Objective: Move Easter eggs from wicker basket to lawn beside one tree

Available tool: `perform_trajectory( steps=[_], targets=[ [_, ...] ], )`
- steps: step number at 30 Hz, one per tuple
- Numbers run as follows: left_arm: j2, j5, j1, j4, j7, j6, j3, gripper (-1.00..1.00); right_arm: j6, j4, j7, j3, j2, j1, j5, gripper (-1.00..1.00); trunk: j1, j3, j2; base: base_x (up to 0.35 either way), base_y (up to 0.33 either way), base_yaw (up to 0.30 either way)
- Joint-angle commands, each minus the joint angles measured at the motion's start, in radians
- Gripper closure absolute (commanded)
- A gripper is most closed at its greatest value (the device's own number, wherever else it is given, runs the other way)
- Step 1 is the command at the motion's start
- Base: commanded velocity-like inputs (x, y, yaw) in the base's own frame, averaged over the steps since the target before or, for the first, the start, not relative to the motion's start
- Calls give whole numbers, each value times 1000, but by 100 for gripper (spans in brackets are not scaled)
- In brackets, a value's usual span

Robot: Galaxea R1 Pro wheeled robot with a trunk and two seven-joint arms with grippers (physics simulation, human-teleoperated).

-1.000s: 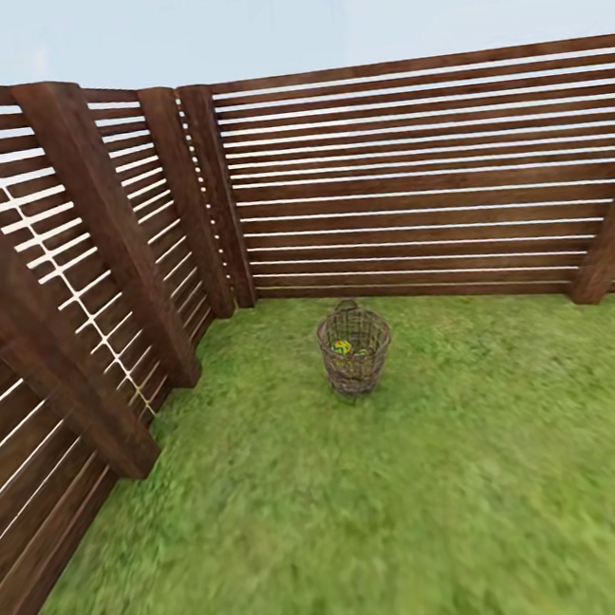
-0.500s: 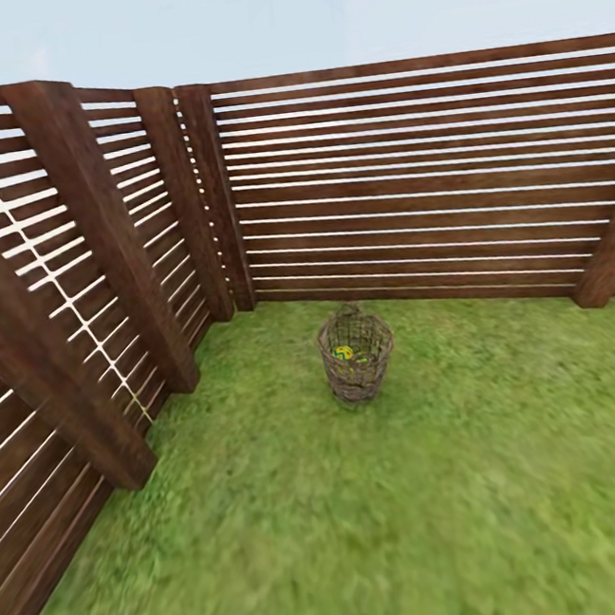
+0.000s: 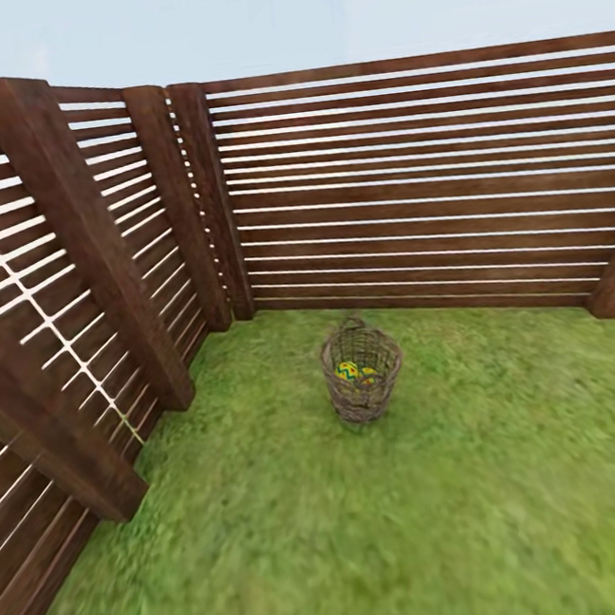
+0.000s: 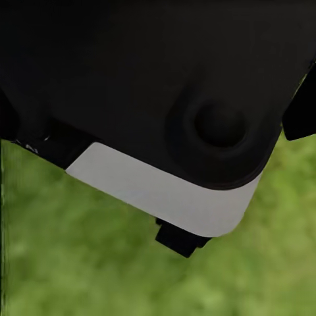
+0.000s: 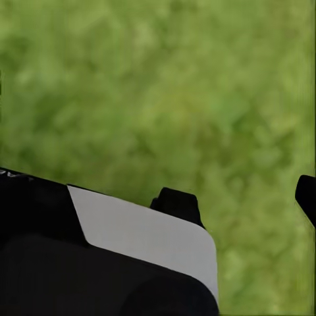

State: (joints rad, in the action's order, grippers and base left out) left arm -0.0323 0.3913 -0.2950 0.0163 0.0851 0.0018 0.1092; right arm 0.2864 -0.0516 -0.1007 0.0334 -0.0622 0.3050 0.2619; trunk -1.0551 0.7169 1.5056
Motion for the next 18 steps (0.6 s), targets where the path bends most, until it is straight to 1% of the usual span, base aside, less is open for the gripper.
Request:
perform_trajectory(
  steps=[1,4,6,11,15,18],
  targets=[
    [-2,-4,-1,2,2,1,7,-100,4,-5,-8,4,-2,2,7,-100,-1,1,0,339,0,0],
    [-5,-4,-1,5,2,4,6,-100,0,-6,-8,5,-4,2,8,-100,-1,1,0,339,0,0],
    [-6,-5,-1,6,2,5,6,-100,0,-6,-6,5,0,2,8,-100,-1,1,0,340,0,0],
    [10,-5,-1,2,0,9,5,-100,-1,-6,-6,4,3,2,5,-100,-1,1,0,342,0,0],
    [5,-8,-1,1,0,12,2,-100,3,-5,-7,3,6,2,0,-100,-1,1,0,343,0,0],
    [8,-9,-1,0,-1,11,2,-100,6,-4,-9,2,7,2,-2,-100,-1,1,0,343,0,0]
  ],
)
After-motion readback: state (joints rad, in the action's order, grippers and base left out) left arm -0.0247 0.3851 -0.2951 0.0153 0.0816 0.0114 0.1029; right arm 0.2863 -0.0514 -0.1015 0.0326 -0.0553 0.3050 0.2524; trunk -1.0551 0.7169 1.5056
